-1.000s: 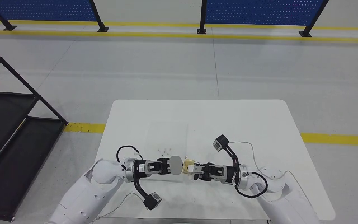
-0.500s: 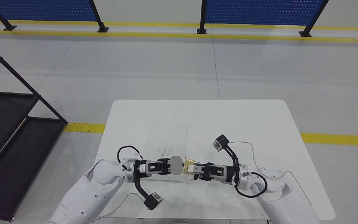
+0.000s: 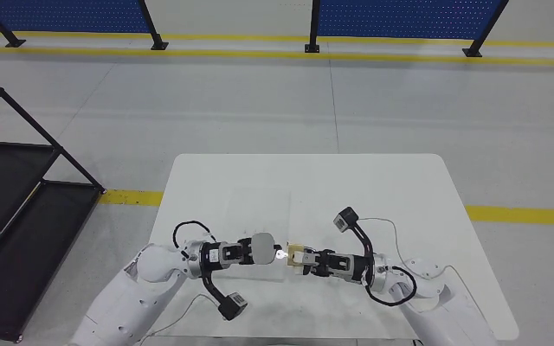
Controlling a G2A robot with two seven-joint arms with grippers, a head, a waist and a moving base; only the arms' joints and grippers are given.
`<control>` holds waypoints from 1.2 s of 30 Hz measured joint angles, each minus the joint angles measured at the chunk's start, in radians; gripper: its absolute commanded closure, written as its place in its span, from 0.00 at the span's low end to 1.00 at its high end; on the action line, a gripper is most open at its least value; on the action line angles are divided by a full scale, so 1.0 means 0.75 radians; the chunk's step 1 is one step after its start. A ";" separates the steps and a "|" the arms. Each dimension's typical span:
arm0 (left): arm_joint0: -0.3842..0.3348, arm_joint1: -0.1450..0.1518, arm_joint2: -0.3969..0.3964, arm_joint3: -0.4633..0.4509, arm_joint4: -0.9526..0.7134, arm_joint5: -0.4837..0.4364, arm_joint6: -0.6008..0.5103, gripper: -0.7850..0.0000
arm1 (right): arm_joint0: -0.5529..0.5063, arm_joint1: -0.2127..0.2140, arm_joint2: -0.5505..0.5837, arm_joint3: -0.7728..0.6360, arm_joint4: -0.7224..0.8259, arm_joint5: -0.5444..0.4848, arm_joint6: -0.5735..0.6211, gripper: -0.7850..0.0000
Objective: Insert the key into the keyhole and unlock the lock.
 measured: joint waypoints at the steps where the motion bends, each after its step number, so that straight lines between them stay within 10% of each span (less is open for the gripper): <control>1: 0.006 0.003 -0.010 -0.010 -0.028 -0.044 0.003 0.00 | -0.001 0.000 0.001 0.000 -0.002 -0.001 -0.001 1.00; 12: -0.035 0.043 -0.073 -0.008 -0.442 -1.194 0.112 0.00 | -0.015 0.003 0.011 0.012 -0.014 -0.011 -0.027 1.00; 22: -0.032 0.042 -0.069 -0.002 -0.464 -1.210 0.116 0.00 | -0.015 0.002 0.011 0.012 -0.014 -0.010 -0.027 1.00; 28: -0.058 0.050 -0.129 -0.046 -0.820 -1.589 0.027 0.00 | -0.015 0.002 0.011 0.012 -0.014 -0.011 -0.027 1.00; 32: -0.036 0.071 -0.128 -0.021 -1.188 -1.876 -0.325 0.00 | -0.015 0.002 0.011 0.012 -0.014 -0.011 -0.027 1.00; 36: -0.024 0.122 -0.001 -0.009 -1.726 -1.883 -0.712 0.00 | -0.015 0.002 0.011 0.012 -0.014 -0.011 -0.027 1.00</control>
